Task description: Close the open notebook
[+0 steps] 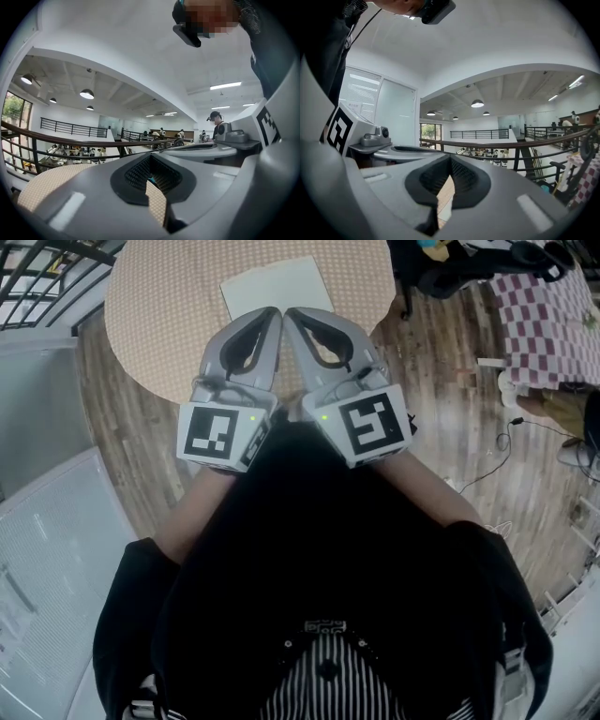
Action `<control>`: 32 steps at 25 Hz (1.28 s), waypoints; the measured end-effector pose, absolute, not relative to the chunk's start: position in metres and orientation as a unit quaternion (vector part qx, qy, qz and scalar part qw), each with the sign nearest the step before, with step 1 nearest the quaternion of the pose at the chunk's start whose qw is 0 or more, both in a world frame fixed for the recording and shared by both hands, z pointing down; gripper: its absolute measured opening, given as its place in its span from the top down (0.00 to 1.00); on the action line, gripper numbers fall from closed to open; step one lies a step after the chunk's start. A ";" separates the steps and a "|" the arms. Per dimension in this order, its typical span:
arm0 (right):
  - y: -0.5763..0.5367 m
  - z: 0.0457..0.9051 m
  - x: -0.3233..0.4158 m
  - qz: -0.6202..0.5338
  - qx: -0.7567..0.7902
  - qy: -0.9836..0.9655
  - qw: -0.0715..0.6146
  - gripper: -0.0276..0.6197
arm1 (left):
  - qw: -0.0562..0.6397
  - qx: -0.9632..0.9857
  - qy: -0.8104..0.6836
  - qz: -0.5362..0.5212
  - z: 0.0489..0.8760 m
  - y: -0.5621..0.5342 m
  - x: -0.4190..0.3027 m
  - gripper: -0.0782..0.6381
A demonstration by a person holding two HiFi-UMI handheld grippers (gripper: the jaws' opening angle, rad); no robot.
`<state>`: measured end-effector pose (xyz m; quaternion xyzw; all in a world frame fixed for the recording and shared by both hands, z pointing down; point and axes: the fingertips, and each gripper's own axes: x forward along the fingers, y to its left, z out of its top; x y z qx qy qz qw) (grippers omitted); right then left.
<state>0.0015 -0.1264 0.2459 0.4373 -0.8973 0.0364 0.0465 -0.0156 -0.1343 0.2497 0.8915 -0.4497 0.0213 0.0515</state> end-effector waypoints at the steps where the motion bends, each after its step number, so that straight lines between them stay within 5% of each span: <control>1: -0.132 0.247 -0.004 0.036 0.437 -0.897 0.049 0.96 | 0.053 0.892 -0.448 0.020 0.250 -0.141 -0.021 0.88; 19: -0.209 0.291 -0.132 0.067 0.445 -0.884 0.130 0.96 | 0.116 0.911 -0.395 0.009 0.295 -0.221 -0.146 0.88; 32: -0.234 0.304 -0.128 0.081 0.441 -0.881 0.151 0.96 | 0.136 0.912 -0.387 0.013 0.307 -0.254 -0.138 0.88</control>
